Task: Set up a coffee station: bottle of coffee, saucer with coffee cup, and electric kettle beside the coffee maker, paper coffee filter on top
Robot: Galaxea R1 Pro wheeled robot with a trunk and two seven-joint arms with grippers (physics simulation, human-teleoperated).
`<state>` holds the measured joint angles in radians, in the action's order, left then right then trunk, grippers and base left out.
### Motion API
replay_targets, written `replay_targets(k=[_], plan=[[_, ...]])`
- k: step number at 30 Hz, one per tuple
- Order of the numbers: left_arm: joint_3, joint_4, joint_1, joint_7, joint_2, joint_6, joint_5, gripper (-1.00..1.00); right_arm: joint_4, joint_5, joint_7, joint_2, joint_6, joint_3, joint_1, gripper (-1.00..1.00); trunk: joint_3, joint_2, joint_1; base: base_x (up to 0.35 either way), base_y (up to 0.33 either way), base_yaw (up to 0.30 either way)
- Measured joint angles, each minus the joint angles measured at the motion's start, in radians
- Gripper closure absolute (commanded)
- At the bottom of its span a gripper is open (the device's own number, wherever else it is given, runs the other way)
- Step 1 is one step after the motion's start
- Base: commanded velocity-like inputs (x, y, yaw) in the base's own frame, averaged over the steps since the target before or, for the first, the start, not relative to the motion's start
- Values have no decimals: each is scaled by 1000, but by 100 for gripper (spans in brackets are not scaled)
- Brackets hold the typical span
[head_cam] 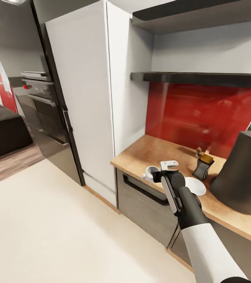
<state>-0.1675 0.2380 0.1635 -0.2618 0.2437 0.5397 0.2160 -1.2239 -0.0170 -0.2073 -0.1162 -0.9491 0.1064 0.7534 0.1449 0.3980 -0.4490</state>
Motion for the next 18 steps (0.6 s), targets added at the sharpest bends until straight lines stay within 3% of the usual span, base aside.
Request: replay_targets(k=[18], plan=[[1,-2,-3,0,1,2,-1,-100,-1,0,-1,0,0,0,0,100,0,0,0,234,255,-262]])
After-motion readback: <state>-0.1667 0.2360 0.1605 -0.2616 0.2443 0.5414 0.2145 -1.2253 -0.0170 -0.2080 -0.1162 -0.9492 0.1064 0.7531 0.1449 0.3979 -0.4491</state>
